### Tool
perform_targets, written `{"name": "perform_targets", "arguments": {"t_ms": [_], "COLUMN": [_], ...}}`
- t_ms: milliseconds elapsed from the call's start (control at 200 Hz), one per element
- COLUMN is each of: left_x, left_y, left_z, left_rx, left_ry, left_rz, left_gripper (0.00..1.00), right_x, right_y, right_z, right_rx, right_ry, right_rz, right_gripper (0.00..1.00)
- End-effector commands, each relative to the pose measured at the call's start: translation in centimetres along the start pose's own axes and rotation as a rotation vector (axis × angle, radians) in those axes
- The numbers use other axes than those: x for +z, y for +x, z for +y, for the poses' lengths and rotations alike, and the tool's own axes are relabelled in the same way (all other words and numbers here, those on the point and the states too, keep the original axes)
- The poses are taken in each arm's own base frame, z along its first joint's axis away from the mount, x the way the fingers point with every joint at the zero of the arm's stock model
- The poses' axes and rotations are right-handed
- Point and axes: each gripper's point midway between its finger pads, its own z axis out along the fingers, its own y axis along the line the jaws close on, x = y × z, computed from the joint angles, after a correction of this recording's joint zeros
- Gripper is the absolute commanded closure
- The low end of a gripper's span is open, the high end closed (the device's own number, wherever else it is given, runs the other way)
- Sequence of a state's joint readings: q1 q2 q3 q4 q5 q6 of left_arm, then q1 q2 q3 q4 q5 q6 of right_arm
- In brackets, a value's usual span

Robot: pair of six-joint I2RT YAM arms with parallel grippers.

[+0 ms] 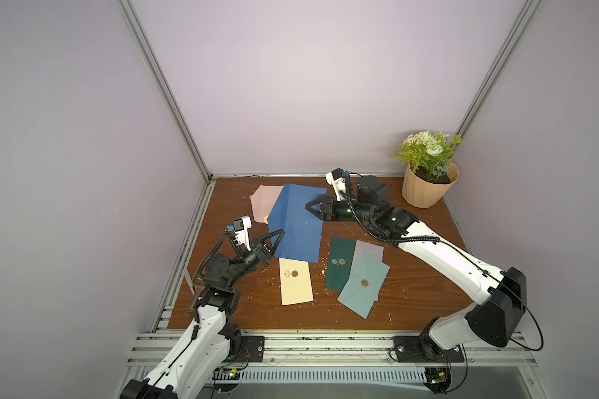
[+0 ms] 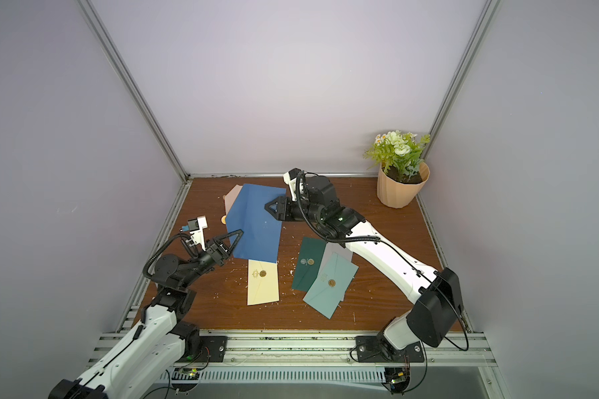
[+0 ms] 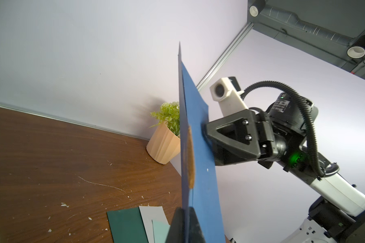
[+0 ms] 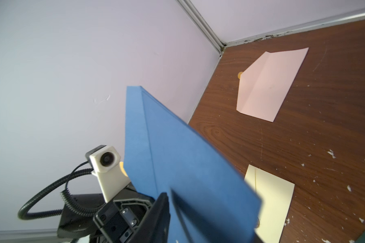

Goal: Open the envelope
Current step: Open the envelope flap on the envelope, then place the envelope at the center of the board.

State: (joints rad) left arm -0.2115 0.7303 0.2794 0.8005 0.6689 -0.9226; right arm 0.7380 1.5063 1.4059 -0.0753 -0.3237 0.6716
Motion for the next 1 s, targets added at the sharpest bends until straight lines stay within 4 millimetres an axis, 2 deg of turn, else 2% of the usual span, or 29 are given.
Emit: {"name": "perform_targets", "arguments": {"t_ms": [0,295,395,455,510,615,751,886,996], "left_x": [-0.2,0.3,0.5,0.8,1.2,2.2,3.8,6.5,9.4], "left_y": [-1.4,-1.8,-1.9,-2.0,-2.0,-2.2,-3.1,-3.4,-3.4], "left_z": [-2.0,-3.0,-2.7,-2.1,-1.1,2.1,5.7,9.4,12.6], "left_rx": [0.027,0.021,0.023,0.020,0.021,0.025,0.014,-0.020,-0.033], "left_ry": [0.076,0.132,0.123,0.098,0.050,-0.113,-0.256,-0.333,-0.362], "left_rz": [-0.042,-0.031,-0.031,-0.031,-0.025,0.005,0.014,0.050,0.086], "left_gripper": [1.00,1.00,1.00,1.00,1.00,1.00,1.00,1.00,1.00], "right_x": [0.7,3.1,3.8,3.7,3.1,0.9,-2.0,-4.1,-5.5], "right_y": [0.5,2.1,2.4,2.3,2.1,1.5,2.1,3.8,4.9], "right_z": [-2.4,-3.5,-3.7,-4.4,-5.5,-7.5,-9.3,-9.6,-9.0], "right_rx": [-0.012,0.001,0.002,-0.009,-0.028,-0.065,-0.080,-0.103,-0.136], "right_ry": [0.098,0.089,0.087,0.129,0.195,0.348,0.480,0.545,0.586], "right_rz": [0.000,0.041,0.048,0.040,0.027,-0.013,-0.028,-0.028,-0.023], "right_gripper": [0.53,0.51,0.51,0.51,0.51,0.51,0.51,0.51,0.51]}}
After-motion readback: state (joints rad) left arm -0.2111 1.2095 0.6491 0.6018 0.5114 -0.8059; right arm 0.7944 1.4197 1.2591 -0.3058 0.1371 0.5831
